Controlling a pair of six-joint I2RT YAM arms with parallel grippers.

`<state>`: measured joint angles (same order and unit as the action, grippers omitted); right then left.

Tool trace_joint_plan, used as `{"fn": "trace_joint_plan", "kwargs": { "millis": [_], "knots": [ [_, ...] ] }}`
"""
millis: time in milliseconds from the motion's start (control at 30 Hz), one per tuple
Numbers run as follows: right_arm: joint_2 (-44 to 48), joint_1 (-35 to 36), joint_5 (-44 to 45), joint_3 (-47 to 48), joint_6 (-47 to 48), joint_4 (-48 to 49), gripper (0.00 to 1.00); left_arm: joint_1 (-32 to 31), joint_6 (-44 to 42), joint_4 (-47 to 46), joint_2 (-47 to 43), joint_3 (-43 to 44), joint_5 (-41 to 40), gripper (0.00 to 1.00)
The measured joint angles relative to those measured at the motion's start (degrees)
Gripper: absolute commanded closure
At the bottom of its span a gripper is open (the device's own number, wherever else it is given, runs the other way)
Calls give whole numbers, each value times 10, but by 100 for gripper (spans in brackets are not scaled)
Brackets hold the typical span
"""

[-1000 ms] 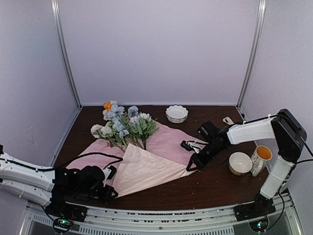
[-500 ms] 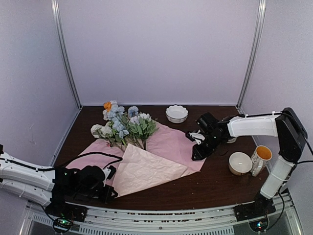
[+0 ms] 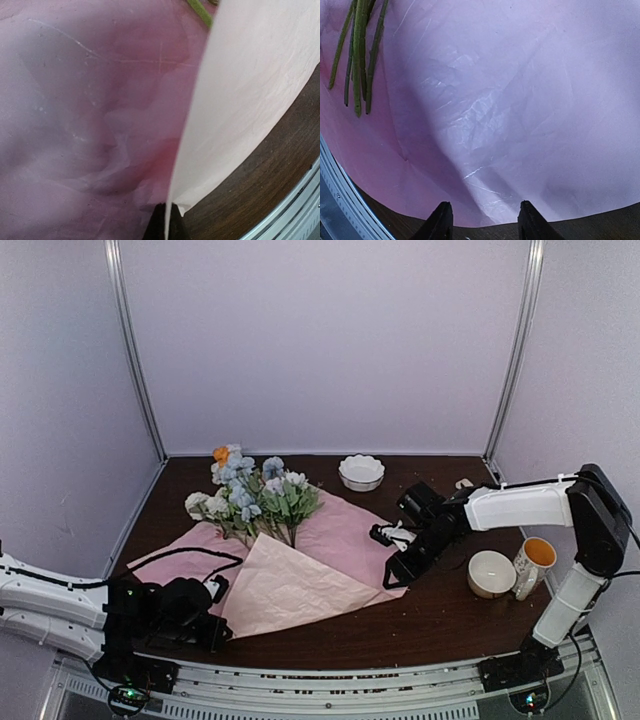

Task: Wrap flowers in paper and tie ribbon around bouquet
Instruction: Press the fold line of the 1/4-folded wrapping paper.

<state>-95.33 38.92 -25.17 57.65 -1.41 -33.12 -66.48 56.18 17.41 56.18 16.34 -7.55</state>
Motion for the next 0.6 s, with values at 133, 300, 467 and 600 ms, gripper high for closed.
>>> {"fn": "trace_joint_plan", "kwargs": {
  "millis": [133, 300, 467, 600],
  "knots": [
    [-7, 0, -9, -8, 5, -3, 54, 0, 3, 23, -12, 1, -16, 100],
    [4, 0, -14, -30, 12, 1, 55, 1, -1, 58, -16, 10, -29, 100],
    [65, 2, -17, -68, 11, 4, 55, 1, -13, 77, -13, 18, -35, 100],
    [71, 13, -21, -86, 12, 21, 52, 1, -23, 86, -1, 27, -36, 100]
  ]
}}
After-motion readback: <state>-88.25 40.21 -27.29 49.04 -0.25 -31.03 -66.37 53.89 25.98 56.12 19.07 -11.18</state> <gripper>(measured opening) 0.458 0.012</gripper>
